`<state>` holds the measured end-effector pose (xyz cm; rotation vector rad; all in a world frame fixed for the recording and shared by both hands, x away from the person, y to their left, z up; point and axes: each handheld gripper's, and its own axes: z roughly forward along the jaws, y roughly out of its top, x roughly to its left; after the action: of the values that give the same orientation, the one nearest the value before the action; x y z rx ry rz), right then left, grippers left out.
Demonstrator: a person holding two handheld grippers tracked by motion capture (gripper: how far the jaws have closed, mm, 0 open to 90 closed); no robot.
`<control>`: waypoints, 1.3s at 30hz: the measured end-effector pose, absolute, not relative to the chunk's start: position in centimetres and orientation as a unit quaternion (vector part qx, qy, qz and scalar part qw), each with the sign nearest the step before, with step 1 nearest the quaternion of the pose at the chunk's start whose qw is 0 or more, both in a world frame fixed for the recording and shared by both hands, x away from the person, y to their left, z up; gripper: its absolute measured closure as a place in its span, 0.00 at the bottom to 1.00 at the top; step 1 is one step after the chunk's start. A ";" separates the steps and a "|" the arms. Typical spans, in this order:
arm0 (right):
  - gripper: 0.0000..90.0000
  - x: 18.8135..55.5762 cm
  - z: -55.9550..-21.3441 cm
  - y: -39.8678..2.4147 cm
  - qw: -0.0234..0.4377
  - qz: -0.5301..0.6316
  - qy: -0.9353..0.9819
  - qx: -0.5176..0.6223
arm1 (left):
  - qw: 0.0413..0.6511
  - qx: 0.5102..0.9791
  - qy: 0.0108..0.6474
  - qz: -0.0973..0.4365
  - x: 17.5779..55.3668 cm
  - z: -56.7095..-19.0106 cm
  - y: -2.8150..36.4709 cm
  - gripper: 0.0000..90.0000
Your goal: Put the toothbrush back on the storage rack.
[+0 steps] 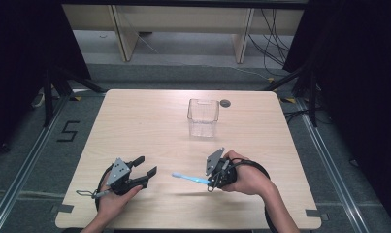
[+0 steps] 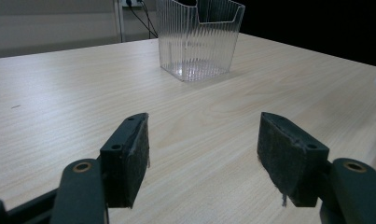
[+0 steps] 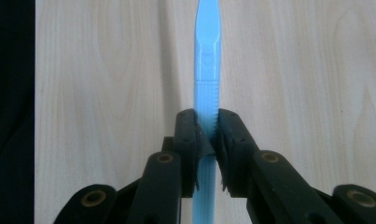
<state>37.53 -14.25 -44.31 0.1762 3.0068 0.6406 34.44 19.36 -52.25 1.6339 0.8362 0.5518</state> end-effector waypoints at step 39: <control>0.88 37.3 -45.1 -16.6 0.128 0.393 0.900 0.141 | 0.573 0.699 0.355 0.238 34.3 -52.2 19.2 0.38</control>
<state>37.26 -16.57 -45.14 0.4107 2.6165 1.1427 34.35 19.20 -52.24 1.6398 0.8330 0.5577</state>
